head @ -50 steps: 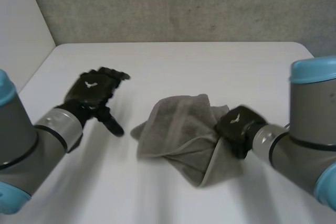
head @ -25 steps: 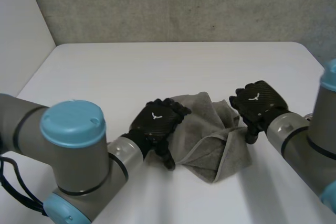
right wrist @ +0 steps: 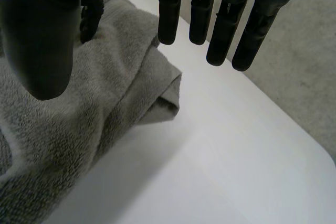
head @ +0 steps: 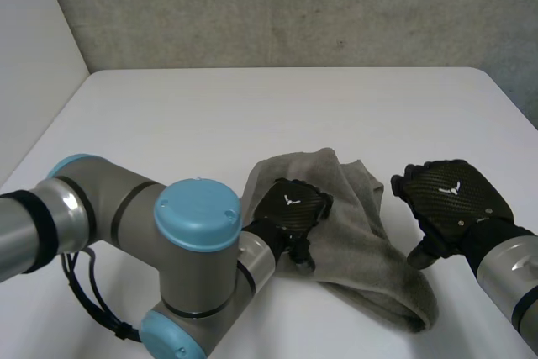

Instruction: Fold the towel.

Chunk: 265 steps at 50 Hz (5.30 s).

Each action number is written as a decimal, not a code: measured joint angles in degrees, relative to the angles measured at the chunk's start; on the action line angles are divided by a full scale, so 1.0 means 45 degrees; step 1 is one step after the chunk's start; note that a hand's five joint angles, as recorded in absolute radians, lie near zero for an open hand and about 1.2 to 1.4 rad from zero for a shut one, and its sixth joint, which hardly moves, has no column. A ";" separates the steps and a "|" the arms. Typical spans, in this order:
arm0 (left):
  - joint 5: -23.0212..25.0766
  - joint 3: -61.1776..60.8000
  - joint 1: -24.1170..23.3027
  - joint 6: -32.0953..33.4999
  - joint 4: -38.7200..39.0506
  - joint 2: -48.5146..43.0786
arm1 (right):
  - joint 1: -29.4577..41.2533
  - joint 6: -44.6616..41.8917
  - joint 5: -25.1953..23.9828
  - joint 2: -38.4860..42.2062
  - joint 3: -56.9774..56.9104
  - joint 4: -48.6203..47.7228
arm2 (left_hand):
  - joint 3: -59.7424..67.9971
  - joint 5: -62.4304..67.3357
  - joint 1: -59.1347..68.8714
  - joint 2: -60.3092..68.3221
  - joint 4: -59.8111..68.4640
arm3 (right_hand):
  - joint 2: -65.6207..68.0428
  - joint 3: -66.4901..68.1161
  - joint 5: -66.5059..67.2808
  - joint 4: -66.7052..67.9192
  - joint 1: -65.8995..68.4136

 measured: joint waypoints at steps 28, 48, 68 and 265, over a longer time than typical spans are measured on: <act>0.0148 0.0206 -0.0401 -0.0575 -0.2341 0.0083 | -0.1236 0.0909 -0.1498 0.0135 0.1380 0.0901 | -0.5462 -0.5642 -0.5381 -0.5388 -0.5487 | 0.0000 -0.0001 -0.0017 0.0000 -0.0055; 0.0079 0.0118 -0.0661 -0.0443 -0.0911 -0.0316 | -0.1351 0.0702 -0.1779 0.2914 0.0769 -0.0303 | -0.5377 -0.5281 -0.5309 -0.5228 -0.5401 | 0.5186 0.5207 0.5583 0.5234 0.5036; -0.0088 0.1182 -0.1008 -0.0566 -0.0705 -0.1181 | -0.1191 0.1679 -0.1815 0.3171 -0.0254 -0.1638 | 0.0254 0.0239 0.0229 0.0277 0.0262 | 1.1108 1.1338 1.1660 1.1323 1.0784; -0.1086 -0.2497 0.4965 -0.3314 -0.0429 0.4645 | 0.1789 0.3593 0.2146 0.7016 -0.5230 -0.2649 | 0.8238 0.8175 0.8018 0.7939 0.7868 | -0.1041 -0.1005 -0.0788 -0.1029 -0.0992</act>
